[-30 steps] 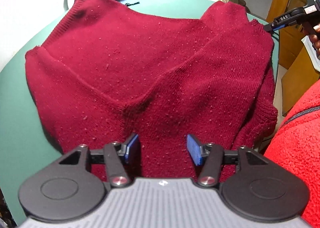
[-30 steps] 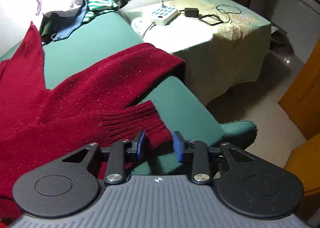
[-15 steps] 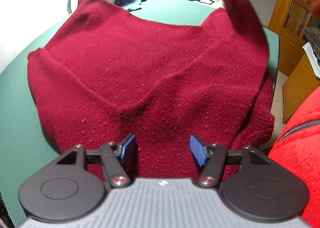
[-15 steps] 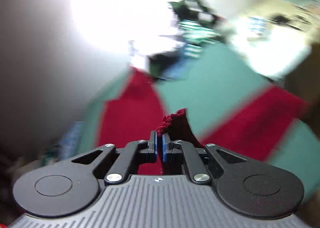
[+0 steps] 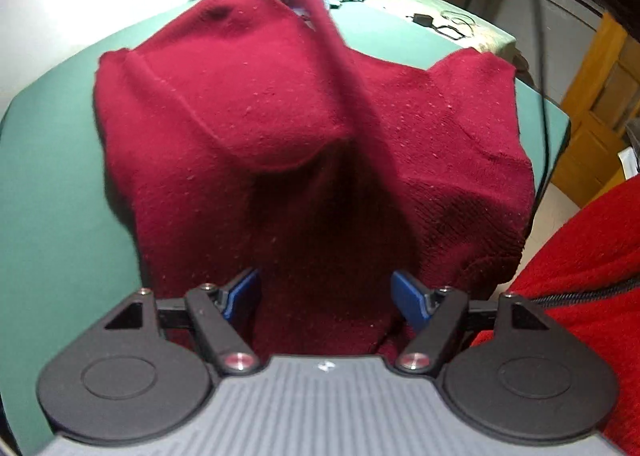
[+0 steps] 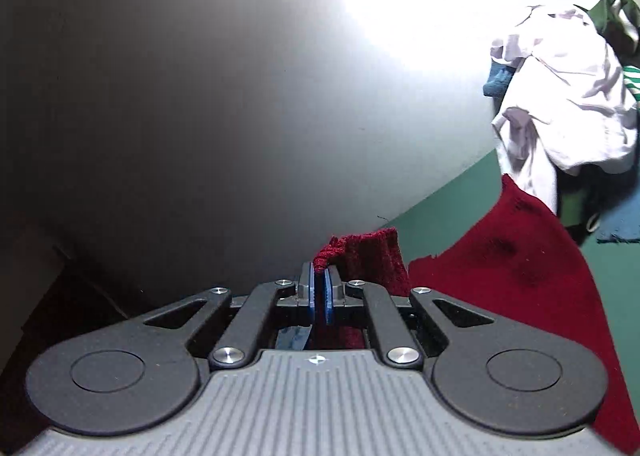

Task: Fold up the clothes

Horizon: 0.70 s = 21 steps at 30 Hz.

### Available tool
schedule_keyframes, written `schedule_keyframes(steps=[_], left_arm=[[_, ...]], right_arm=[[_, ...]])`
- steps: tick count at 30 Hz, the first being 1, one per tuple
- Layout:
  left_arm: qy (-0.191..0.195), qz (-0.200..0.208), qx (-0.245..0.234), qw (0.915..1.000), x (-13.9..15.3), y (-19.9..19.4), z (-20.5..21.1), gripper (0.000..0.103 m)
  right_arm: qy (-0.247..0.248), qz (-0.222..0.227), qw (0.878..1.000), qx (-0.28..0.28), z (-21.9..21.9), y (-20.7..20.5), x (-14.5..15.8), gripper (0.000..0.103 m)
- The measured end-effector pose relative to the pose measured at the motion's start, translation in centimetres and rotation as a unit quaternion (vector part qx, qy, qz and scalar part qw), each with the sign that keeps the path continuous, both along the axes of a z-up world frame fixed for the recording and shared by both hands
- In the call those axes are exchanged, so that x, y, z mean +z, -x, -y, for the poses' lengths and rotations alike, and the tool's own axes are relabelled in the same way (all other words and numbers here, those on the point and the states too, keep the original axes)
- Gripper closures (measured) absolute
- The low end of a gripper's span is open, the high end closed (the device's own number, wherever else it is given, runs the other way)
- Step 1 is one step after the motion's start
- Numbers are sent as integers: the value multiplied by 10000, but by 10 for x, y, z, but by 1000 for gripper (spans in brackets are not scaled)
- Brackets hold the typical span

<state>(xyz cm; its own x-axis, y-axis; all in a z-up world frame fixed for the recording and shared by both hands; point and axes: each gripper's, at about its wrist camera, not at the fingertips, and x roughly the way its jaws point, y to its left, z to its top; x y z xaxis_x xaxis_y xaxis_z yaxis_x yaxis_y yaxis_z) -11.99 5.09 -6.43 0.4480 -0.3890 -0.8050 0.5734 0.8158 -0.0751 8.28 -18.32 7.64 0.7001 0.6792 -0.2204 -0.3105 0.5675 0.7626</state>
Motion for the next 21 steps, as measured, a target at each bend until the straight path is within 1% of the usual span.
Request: schedule_keyframes(steps=[3,8,12,14,17,21], left_arm=[[137,-50,176,9997,3,1,-7,29],[192,-126,425,9988,6,6,-17,28],[353,-231,611,9972,8,6,-29,28],[381,-236,668,9968,8,7,-30,27],[376,-270,696,9965,5,8,-29,27],[369,-290,695,9965,4,7,-27,32]], right_arm=[[26,-59,10000,70,-25,-27,-7,97],[308,-64,9995,60,-62,-65,-22,97],[546,-65,9985,-55,-84,-87,-32,97],[728,-65,9972,-143,-94,-98,-38,97],[911,-160,9956,-128,-109,-113,-52,97],[1278,-213,9914,-156,-129,-126,-72,97]])
